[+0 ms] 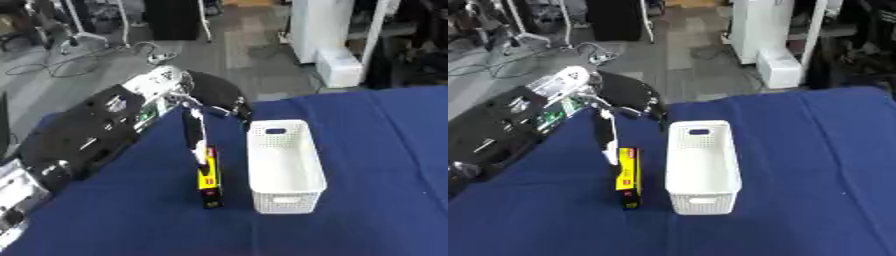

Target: Pick up objects on the table and place them in the box.

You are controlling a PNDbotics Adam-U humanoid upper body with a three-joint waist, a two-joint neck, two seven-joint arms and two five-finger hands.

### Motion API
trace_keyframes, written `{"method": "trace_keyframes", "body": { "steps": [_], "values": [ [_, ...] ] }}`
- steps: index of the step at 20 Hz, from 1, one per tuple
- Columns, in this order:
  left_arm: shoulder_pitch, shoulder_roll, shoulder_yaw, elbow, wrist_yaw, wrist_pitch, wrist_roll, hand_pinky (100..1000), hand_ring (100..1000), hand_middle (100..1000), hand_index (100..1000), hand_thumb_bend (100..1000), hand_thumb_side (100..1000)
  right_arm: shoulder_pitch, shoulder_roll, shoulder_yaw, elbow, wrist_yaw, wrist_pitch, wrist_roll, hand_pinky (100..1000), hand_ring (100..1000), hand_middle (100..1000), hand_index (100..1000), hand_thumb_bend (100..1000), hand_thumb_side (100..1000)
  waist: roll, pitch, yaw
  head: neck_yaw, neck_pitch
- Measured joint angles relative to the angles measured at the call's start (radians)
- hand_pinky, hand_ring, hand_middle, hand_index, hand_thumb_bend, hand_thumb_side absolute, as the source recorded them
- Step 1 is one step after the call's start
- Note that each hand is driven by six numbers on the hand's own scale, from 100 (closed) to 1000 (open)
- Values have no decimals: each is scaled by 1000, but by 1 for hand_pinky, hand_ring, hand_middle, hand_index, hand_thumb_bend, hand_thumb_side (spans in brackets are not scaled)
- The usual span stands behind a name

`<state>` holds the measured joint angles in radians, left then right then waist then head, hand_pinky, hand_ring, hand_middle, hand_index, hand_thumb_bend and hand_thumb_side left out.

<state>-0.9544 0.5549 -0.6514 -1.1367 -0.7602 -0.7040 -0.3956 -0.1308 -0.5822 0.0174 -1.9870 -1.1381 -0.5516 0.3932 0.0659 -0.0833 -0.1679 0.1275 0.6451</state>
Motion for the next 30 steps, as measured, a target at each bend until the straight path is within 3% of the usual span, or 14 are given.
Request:
{"method": "trace_keyframes", "body": {
  "steps": [14, 17, 20, 24, 30],
  "values": [
    [99, 151, -3, -165, 287, 73, -73, 770, 735, 723, 747, 844, 642, 11, -8, -6, 0, 10, -7, 1, 100, 100, 100, 190, 100, 1000, 4, -2, 22, -5, 5],
    [105, 159, 0, -197, 300, 82, -82, 772, 739, 730, 751, 810, 603, 12, -8, -6, 0, 14, -11, 3, 100, 100, 100, 190, 100, 1000, 3, -2, 23, -5, 6],
    [105, 159, 0, -216, 299, 89, -89, 777, 749, 738, 763, 865, 588, 12, -8, -6, 0, 16, -12, 3, 100, 100, 100, 190, 100, 1000, 3, -2, 23, -4, 6],
    [93, 158, 0, -231, 279, 98, -98, 777, 755, 744, 774, 865, 521, 12, -8, -6, 0, 19, -11, 3, 100, 100, 100, 190, 100, 1000, 3, -2, 22, -4, 10],
    [55, 133, -22, -242, 229, 107, -107, 778, 767, 770, 799, 780, 426, 11, -8, -6, 0, 20, -10, 2, 100, 100, 100, 190, 100, 1000, 3, -3, 16, -4, 10]
  ]
}}
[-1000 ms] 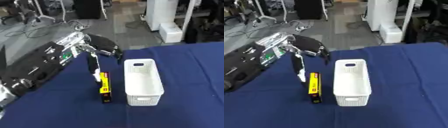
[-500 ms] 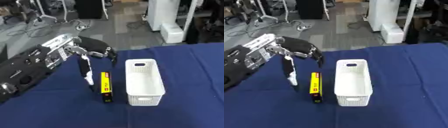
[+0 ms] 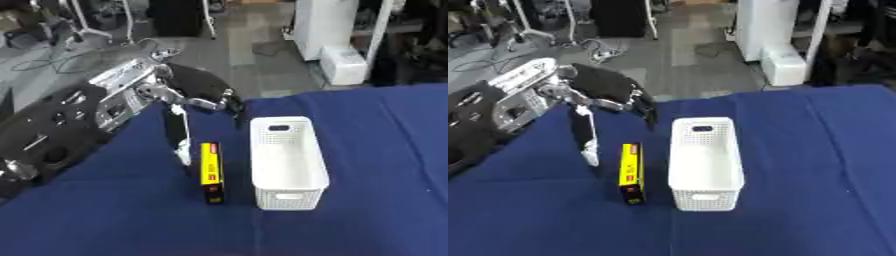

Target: Pick up objects on the table and place them in the box.

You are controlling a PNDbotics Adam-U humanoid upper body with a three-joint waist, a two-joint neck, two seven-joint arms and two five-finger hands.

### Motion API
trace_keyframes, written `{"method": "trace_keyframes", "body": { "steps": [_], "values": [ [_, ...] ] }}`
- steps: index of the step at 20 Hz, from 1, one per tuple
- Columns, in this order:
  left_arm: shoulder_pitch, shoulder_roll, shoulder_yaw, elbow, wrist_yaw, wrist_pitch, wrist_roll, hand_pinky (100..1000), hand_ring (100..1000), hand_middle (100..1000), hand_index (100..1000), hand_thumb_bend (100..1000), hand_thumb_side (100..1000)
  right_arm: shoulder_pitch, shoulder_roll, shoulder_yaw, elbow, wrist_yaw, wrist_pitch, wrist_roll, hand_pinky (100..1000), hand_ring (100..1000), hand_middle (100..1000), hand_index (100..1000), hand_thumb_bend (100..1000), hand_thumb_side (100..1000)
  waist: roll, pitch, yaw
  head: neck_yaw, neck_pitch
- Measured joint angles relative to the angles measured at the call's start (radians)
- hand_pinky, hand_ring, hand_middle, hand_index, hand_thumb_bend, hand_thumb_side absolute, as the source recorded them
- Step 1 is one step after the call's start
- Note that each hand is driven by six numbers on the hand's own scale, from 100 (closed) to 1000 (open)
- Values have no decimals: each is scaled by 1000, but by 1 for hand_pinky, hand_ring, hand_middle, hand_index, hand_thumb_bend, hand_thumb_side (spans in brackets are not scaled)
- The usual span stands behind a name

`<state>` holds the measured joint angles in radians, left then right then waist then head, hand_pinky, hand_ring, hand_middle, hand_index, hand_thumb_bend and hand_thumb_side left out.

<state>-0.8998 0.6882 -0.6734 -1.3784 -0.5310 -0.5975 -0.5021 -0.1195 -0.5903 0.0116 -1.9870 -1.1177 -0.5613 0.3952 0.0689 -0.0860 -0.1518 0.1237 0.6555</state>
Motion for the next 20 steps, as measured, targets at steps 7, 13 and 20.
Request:
{"method": "trace_keyframes", "body": {
  "steps": [7, 13, 20],
  "values": [
    [-16, -12, -15, 29, -49, -3, 3, 774, 771, 777, 799, 741, 385, -1, 0, 0, 0, 0, 4, -3, 100, 100, 100, 190, 100, 1000, 0, 0, 0, 0, 3],
    [-16, -12, -16, 47, -83, -19, 19, 767, 764, 771, 797, 651, 338, -1, 0, 0, 0, 0, 4, -3, 100, 100, 100, 190, 100, 1000, 1, 0, 0, 3, 25],
    [-16, -21, -21, 71, -114, -37, 37, 765, 764, 771, 796, 602, 320, -1, 0, 0, 0, 1, 5, -2, 100, 100, 100, 190, 100, 1000, 2, 0, 0, 36, 82]
  ]
}}
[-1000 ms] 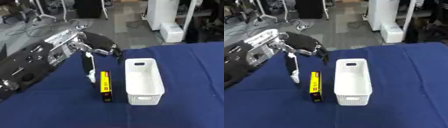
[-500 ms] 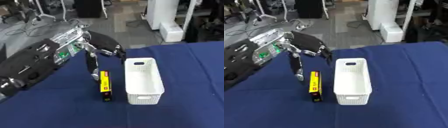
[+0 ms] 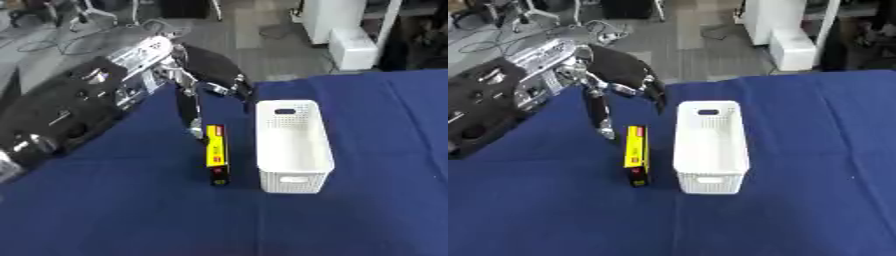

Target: Pick up objects on the table and place them in the box.

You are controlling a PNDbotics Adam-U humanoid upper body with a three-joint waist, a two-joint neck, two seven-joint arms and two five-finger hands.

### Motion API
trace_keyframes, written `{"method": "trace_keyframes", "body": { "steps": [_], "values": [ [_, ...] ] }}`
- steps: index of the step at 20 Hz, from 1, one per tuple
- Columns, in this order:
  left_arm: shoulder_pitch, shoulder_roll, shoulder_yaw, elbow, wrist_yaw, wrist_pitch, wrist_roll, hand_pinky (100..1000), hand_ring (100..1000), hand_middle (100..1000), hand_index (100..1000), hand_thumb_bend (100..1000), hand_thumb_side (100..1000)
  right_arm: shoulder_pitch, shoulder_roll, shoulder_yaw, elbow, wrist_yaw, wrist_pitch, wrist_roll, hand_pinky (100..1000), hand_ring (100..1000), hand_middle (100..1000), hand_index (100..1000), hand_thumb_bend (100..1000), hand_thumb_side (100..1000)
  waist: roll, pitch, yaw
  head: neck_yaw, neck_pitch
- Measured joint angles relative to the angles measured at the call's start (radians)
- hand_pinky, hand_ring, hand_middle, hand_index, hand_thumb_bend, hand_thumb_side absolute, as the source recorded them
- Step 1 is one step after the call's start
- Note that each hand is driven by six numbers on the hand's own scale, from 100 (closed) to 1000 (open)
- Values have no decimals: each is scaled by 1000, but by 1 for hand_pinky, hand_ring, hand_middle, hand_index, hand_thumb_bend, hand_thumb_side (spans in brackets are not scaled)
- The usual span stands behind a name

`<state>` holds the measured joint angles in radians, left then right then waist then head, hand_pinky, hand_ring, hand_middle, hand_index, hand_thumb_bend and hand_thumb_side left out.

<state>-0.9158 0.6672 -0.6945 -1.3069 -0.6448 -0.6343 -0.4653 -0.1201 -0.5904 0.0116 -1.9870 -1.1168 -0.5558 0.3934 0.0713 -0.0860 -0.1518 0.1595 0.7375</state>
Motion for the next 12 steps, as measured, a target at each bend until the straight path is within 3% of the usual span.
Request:
{"method": "trace_keyframes", "body": {
  "steps": [6, 12],
  "values": [
    [-1, -9, -10, 28, -25, -4, 4, 764, 770, 786, 810, 655, 332, 0, 0, 0, 0, 2, 2, 2, 100, 100, 100, 190, 100, 1000, 1, 1, 0, 9, 26],
    [-10, -25, -28, 57, -29, -4, 4, 760, 769, 788, 812, 639, 326, 0, 0, 0, 0, 4, 4, 0, 100, 100, 100, 190, 100, 1000, 1, 1, 0, 9, 29]
  ]
}}
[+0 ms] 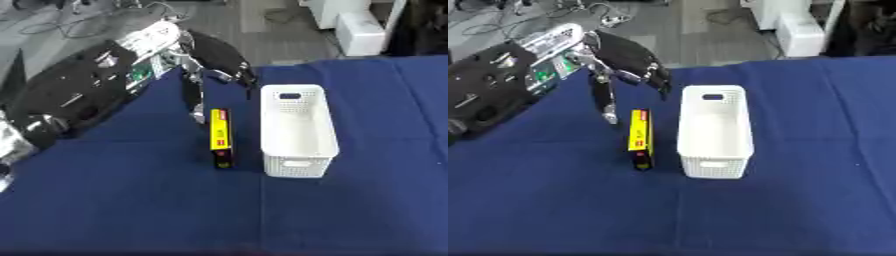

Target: Pick up objects on the table and place them in the box.

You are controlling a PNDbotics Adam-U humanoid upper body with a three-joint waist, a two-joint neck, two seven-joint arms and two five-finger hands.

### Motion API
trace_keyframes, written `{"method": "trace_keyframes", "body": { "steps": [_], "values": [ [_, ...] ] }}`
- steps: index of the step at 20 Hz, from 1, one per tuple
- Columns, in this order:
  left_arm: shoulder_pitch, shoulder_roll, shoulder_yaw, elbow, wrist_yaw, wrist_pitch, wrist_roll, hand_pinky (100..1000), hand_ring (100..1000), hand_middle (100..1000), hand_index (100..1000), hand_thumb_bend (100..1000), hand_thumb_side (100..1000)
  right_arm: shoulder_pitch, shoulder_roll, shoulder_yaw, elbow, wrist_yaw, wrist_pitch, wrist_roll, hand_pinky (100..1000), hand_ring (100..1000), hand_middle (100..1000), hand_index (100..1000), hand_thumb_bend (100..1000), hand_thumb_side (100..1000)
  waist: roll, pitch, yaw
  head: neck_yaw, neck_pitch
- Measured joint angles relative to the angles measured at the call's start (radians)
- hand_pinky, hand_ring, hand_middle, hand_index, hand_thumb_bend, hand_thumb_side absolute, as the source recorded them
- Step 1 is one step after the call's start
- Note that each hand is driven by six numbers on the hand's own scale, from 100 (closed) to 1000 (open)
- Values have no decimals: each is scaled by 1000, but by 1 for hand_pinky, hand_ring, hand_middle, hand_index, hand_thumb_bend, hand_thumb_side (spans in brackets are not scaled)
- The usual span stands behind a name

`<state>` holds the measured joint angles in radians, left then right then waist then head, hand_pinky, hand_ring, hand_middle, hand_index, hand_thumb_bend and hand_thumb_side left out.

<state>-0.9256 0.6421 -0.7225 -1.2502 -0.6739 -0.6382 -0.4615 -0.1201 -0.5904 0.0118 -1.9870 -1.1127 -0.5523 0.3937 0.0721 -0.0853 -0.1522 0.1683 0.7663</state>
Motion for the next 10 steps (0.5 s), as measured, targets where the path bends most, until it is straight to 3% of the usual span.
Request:
{"method": "trace_keyframes", "body": {
  "steps": [10],
  "values": [
    [-7, -1, -18, 12, 11, 3, -3, 755, 773, 801, 835, 653, 324, 0, 0, 0, 0, 3, 0, 0, 100, 100, 100, 190, 100, 1000, 1, 0, 0, -7, 7]
  ]
}}
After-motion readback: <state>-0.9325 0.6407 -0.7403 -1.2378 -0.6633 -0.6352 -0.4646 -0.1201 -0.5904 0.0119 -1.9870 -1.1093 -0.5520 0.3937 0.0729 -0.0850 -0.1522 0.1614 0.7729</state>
